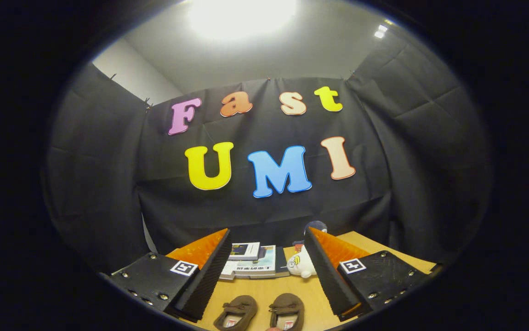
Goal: Open the storage box then place both shoes into the box .Put the left shoe in first, then the right shoe, with the right side of both shoes facing outward in a uniform manner.
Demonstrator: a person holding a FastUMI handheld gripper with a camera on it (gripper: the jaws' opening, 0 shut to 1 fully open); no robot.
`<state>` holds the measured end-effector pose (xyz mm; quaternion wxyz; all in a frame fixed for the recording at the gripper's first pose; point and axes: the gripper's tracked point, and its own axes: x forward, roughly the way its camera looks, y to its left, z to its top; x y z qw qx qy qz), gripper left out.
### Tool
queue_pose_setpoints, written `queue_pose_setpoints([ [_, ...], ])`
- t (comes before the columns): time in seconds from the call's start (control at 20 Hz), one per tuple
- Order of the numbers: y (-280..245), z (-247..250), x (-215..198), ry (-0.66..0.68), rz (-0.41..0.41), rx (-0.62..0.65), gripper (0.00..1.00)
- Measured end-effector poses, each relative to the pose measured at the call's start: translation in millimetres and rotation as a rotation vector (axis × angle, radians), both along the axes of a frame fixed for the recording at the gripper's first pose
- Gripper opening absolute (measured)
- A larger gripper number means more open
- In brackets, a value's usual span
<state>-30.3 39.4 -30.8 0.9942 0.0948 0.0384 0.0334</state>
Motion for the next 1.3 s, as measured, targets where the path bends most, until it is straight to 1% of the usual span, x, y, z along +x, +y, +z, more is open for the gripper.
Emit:
queue_pose_setpoints([
  [0.4, 51.8, -53.0, -12.4, 0.152, 0.133, 0.254, 0.97],
  [0.7, 104.2, -87.7, -23.3, 0.322, 0.248, 0.516, 0.97],
  [1.05, 157.9, -128.9, -39.6, 0.500, 0.337, 0.686, 0.97],
  [1.3, 185.6, -150.0, -53.1, 0.618, 0.391, 0.803, 0.97],
])
